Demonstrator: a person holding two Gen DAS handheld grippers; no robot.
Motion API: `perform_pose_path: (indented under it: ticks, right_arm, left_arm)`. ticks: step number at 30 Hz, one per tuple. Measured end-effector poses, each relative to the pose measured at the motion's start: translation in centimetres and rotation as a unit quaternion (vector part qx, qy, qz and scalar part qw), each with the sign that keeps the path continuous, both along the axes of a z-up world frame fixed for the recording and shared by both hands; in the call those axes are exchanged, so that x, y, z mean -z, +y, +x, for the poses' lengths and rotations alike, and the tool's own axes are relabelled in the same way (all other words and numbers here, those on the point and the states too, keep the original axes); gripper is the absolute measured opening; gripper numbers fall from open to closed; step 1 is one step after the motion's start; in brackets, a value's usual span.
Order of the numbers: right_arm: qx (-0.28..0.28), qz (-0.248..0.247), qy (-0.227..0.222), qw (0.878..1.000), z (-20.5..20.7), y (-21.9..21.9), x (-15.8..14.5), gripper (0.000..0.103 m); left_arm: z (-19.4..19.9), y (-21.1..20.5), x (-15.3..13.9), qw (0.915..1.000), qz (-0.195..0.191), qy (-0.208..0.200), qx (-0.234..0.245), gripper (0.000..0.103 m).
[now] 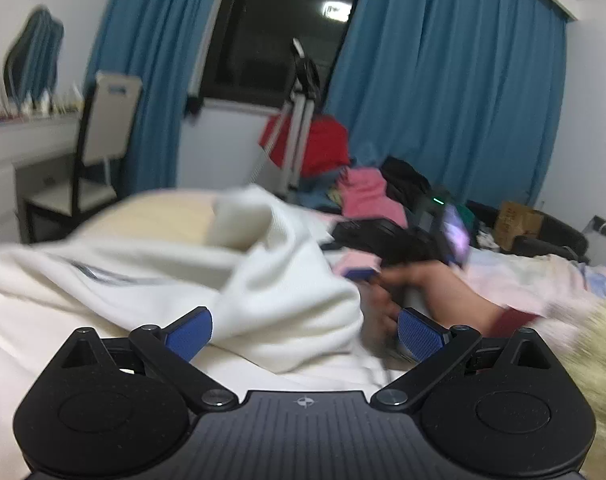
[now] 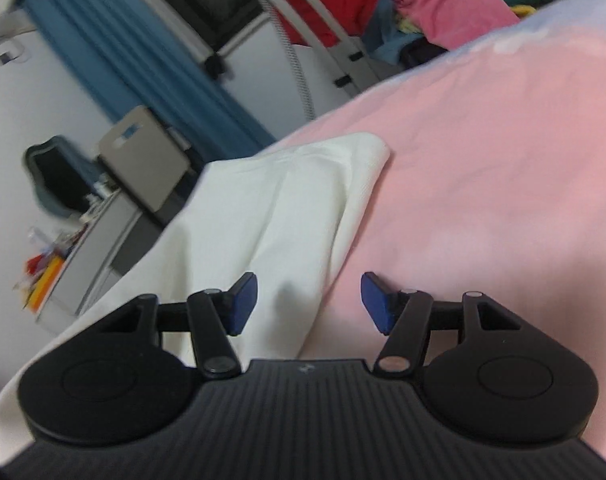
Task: Fold clothes
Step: 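Grasp the sweatpants cuff with the right gripper and lift it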
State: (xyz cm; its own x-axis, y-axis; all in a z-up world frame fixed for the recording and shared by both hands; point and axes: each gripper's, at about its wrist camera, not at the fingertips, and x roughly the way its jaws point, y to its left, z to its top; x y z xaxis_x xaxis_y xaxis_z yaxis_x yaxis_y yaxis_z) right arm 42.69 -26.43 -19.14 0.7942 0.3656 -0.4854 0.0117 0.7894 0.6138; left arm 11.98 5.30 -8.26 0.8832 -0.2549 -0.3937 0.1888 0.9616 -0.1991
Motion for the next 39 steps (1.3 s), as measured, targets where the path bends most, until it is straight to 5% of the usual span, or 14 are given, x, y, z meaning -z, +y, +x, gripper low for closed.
perform_pose_path:
  ticks: [2, 3, 4, 13, 19, 23, 30, 39]
  right_arm:
    - [0.016, -0.021, -0.021, 0.999, 1.7, 1.0, -0.1, 0.060]
    - [0.023, -0.029, -0.029, 0.999, 2.4, 1.5, -0.2, 0.043]
    - [0.034, -0.041, -0.029, 0.998, 3.0, 2.0, -0.4, 0.014]
    - [0.094, -0.151, -0.071, 0.981, 1.2, -0.8, -6.6, 0.009]
    - [0.226, -0.217, -0.067, 0.947, -1.9, -11.2, -13.4, 0.009]
    - [0.287, -0.219, -0.025, 0.932, -5.4, -19.1, -15.6, 0.009]
    - [0.307, -0.236, -0.021, 0.922, -10.2, -23.8, -16.2, 0.009]
    - [0.339, -0.192, -0.006, 0.921, -19.0, -29.3, -6.7, 0.009]
  left_arm:
    - [1.1, -0.3, 1.1, 0.9998, -0.008, 0.008, 0.014, 0.100]
    - [1.5, -0.4, 1.6, 0.9997, -0.011, 0.012, 0.021, 0.100]
    - [2.0, -0.4, 2.1, 0.9995, -0.013, 0.016, 0.025, 0.100]
    - [2.6, -0.4, 3.2, 0.9992, -0.013, 0.034, 0.018, 0.100]
    - [1.8, -0.9, 2.8, 0.9992, -0.004, 0.027, 0.028, 0.100]
    - [1.5, -1.2, 2.6, 0.9990, -0.001, 0.026, 0.036, 0.100]
    - [1.0, -1.5, 2.1, 0.9986, 0.000, 0.024, 0.047, 0.100]
    - [0.1, -1.3, 1.7, 0.9980, -0.011, 0.021, 0.059, 0.100]
